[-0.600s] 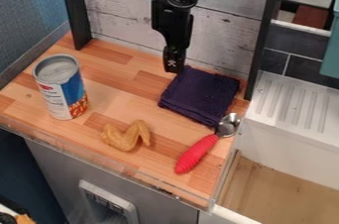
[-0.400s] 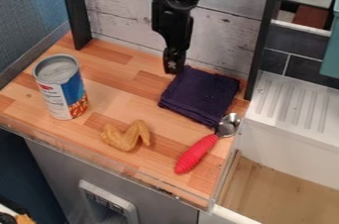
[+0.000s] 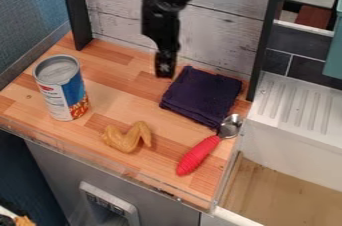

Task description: Move the can to the upper middle side of the table

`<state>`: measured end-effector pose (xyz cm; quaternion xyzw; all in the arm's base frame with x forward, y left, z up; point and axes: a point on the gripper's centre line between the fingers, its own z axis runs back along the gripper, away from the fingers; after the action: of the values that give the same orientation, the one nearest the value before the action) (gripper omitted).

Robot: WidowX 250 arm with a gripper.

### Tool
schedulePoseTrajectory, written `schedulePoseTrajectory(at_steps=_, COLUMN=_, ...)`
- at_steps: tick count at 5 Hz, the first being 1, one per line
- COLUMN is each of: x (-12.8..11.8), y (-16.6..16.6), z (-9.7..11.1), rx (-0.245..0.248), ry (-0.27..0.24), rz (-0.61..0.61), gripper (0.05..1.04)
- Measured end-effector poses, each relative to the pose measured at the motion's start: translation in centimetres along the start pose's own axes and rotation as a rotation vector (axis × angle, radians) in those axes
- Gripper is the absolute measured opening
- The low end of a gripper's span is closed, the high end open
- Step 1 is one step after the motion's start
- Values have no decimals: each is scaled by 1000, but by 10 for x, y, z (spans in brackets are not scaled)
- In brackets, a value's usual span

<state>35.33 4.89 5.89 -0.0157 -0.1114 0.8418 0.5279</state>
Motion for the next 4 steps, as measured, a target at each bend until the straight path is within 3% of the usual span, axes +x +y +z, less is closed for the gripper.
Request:
schedulePoseTrajectory(at_steps=1, x=27, y=-1, z=13, rx=-14, ry=11, rz=83, gripper=1000)
schedulePoseTrajectory(at_steps=4, x=138, y=8, z=50, rx=-91, ry=32, rz=316, gripper=1001)
